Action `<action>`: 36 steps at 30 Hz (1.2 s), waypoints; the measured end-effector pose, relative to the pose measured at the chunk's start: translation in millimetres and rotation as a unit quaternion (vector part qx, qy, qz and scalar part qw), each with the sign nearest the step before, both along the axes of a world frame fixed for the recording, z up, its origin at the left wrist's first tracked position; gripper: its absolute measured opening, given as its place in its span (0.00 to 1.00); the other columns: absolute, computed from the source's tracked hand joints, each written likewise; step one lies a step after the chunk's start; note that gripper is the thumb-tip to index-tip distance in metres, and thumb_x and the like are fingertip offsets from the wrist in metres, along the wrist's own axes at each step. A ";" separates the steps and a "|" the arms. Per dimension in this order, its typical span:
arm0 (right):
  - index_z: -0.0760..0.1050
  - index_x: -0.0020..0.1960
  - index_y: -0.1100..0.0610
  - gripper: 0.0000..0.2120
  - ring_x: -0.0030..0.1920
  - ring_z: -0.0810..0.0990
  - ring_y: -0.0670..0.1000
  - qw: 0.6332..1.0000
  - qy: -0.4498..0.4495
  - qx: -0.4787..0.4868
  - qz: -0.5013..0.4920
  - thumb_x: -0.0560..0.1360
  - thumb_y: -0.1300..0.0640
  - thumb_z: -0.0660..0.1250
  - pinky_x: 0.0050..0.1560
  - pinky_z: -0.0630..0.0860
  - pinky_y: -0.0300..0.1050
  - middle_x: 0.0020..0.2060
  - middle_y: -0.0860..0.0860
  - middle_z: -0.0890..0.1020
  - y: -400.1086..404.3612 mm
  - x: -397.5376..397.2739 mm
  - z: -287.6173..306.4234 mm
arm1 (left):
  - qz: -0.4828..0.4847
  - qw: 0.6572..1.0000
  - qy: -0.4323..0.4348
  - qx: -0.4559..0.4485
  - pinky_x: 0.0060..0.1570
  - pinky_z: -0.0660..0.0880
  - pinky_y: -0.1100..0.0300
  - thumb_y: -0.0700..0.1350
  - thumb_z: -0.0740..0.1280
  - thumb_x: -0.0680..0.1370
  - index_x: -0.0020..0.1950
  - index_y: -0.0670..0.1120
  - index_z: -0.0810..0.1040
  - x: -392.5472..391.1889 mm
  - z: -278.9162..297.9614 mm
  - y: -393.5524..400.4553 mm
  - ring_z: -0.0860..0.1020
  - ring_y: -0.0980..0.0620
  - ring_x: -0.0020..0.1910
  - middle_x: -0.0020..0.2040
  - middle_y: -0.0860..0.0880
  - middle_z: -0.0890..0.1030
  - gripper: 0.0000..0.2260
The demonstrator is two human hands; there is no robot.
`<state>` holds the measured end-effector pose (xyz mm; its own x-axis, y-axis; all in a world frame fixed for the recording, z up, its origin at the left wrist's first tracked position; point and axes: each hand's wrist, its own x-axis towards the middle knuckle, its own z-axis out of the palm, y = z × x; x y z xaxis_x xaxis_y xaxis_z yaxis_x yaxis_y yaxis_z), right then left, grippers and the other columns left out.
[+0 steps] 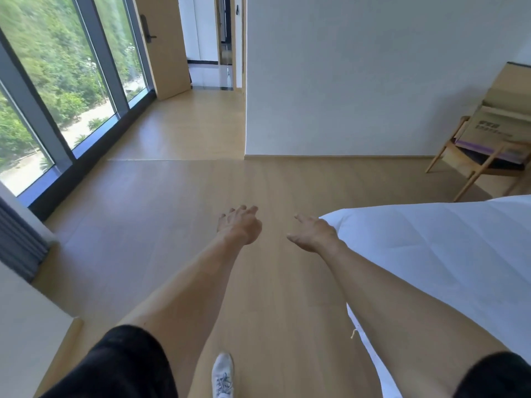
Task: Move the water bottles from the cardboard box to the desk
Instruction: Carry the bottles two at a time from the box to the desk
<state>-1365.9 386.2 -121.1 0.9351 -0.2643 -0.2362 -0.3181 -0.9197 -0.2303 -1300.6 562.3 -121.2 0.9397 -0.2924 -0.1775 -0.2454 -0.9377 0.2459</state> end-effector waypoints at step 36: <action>0.62 0.77 0.48 0.29 0.73 0.68 0.58 0.990 -0.013 0.000 -0.138 0.79 0.40 0.61 0.69 0.66 0.52 0.72 0.54 0.72 -299.8 599.5 23.6 | -0.155 0.987 -0.043 0.012 0.72 0.58 0.48 0.52 0.55 0.82 0.79 0.57 0.63 637.0 23.4 -335.0 0.63 0.46 0.76 0.77 0.52 0.66 0.24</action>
